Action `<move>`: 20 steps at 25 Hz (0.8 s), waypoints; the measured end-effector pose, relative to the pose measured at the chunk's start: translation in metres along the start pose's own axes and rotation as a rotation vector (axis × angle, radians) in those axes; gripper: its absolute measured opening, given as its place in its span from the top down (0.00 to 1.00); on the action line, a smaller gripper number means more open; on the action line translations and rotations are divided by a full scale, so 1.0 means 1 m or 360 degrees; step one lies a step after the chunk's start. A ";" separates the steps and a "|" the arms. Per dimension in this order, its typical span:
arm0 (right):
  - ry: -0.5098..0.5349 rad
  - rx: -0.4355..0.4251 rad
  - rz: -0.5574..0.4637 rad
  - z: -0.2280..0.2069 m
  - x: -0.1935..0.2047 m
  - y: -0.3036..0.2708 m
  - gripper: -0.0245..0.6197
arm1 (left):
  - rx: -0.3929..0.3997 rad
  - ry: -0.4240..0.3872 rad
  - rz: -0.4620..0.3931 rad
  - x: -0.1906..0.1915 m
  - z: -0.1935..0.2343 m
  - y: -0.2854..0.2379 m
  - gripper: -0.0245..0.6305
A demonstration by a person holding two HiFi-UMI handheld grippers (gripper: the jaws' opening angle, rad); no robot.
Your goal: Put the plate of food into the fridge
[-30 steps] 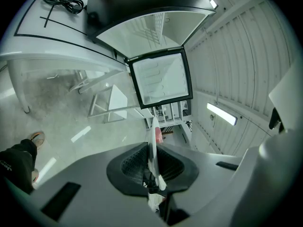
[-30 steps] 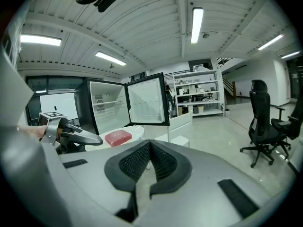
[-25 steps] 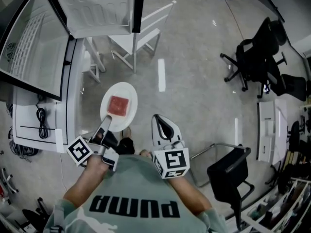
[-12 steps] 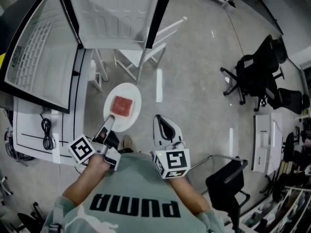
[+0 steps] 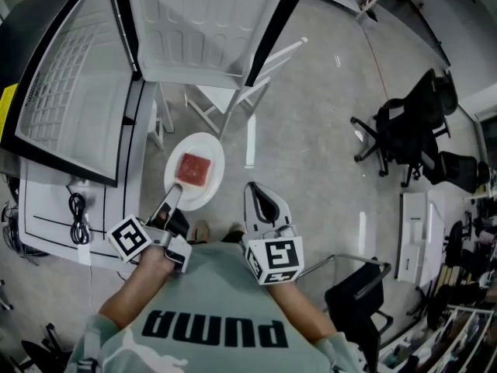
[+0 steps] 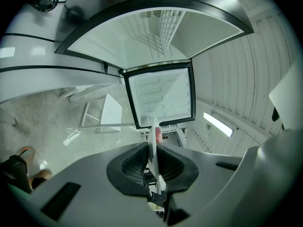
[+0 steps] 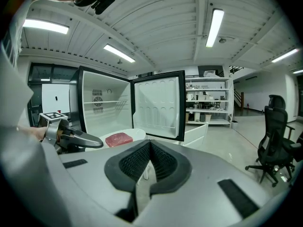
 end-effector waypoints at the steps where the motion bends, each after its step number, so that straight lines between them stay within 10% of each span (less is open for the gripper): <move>1: 0.0009 -0.0013 0.0002 0.002 -0.002 -0.003 0.95 | -0.0001 0.0004 -0.0014 -0.003 0.000 0.001 0.91; 20: 0.0103 -0.0402 0.0003 -0.003 -0.020 -0.084 0.95 | -0.0057 -0.0017 -0.0388 -0.043 0.004 -0.014 0.91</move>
Point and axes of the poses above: the fingertips, and each gripper's own axes: y backward along the fingers, z to its left, x out of its underside, the point moved 6 cm from there along y, backward along the fingers
